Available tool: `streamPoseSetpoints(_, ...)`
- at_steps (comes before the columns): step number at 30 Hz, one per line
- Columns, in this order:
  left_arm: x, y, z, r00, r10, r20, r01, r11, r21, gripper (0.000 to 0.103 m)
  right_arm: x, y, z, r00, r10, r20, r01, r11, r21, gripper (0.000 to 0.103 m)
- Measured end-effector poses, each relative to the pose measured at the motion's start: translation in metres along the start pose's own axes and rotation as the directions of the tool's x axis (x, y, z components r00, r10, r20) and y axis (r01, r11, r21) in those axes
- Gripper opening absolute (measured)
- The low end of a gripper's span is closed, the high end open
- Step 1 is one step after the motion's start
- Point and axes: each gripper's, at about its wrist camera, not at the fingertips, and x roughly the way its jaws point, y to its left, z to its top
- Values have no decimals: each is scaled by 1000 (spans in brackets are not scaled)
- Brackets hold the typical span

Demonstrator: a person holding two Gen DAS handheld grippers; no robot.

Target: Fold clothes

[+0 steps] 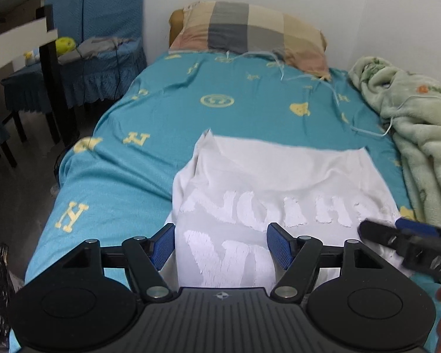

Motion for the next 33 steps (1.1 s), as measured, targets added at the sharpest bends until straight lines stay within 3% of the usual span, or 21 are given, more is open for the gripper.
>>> streamPoseSetpoints(4, -8, 16, -3, 997, -58, -43, 50, 986, -161, 71, 2, 2, -4, 1000, -13, -5, 13, 1000, -4, 82)
streamPoseSetpoints(8, -15, 33, -7, 989, -128, -75, 97, 941, -325, 78, -4, -1, -3, 1000, -9, 18, 8, 999, 41, 82)
streamPoseSetpoints(11, -15, 55, -21, 965, -252, -73, 181, 841, -510, 79, -13, -9, -1, 999, 9, 45, -15, 992, 128, 83)
streamPoseSetpoints(15, 4, 75, -35, 935, -348, -73, 209, 703, -680, 79, -24, -25, 5, 996, 44, 78, -65, 957, 282, 83)
streamPoseSetpoints(18, 25, 87, -42, 914, -402, -53, 216, 593, -775, 77, -30, -37, 6, 989, 106, 99, -138, 894, 425, 84)
streamPoseSetpoints(20, 35, 91, -43, 906, -421, -33, 226, 550, -804, 72, -30, -42, 4, 981, 162, 111, -196, 844, 499, 84)
streamPoseSetpoints(24, 40, 91, -40, 906, -423, 4, 249, 527, -812, 66, -23, -43, -4, 953, 282, 114, -289, 722, 629, 85)
streamPoseSetpoints(26, 40, 92, -38, 911, -412, 22, 256, 524, -812, 45, -19, -40, -10, 938, 331, 106, -311, 665, 679, 85)
streamPoseSetpoints(27, 40, 92, -37, 912, -409, 32, 262, 521, -813, 42, -16, -37, -14, 931, 351, 98, -315, 641, 700, 85)
streamPoseSetpoints(29, 38, 92, -35, 908, -415, 58, 285, 510, -811, 26, -10, -32, -22, 917, 390, 84, -319, 591, 741, 85)
streamPoseSetpoints(33, 29, 83, -24, 902, -418, 105, 337, 533, -776, 21, 9, -22, -42, 878, 474, 65, -310, 459, 832, 85)
